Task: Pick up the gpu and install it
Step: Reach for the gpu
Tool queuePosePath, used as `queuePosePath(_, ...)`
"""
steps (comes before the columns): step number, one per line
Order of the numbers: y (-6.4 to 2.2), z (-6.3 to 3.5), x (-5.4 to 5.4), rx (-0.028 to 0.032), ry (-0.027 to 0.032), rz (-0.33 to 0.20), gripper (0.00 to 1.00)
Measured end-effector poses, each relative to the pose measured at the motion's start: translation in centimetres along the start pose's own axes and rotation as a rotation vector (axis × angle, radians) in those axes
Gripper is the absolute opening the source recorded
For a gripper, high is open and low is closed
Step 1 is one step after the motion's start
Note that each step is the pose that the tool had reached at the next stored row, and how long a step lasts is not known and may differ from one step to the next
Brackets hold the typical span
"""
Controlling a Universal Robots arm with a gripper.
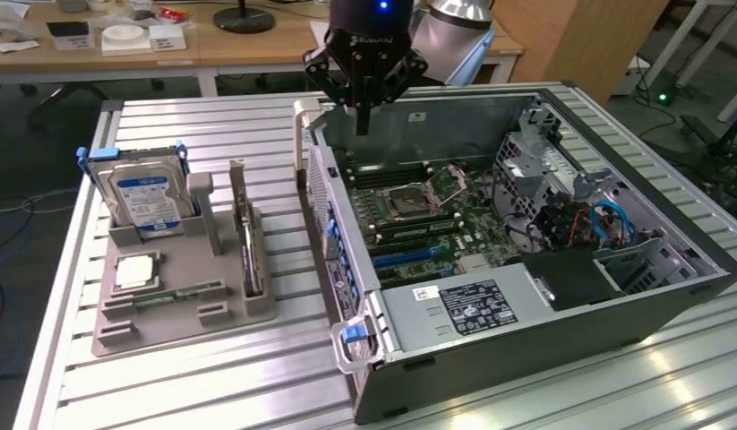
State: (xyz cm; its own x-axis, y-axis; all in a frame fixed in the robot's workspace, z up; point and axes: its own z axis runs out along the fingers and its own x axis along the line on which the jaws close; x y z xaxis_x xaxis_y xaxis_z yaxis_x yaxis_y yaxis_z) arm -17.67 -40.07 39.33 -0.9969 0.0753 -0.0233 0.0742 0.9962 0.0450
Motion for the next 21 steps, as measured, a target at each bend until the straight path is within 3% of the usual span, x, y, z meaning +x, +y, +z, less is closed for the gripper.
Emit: queuePosePath(21,-0.27,-0.04,1.4,0.0000,-0.0001,0.000,0.10)
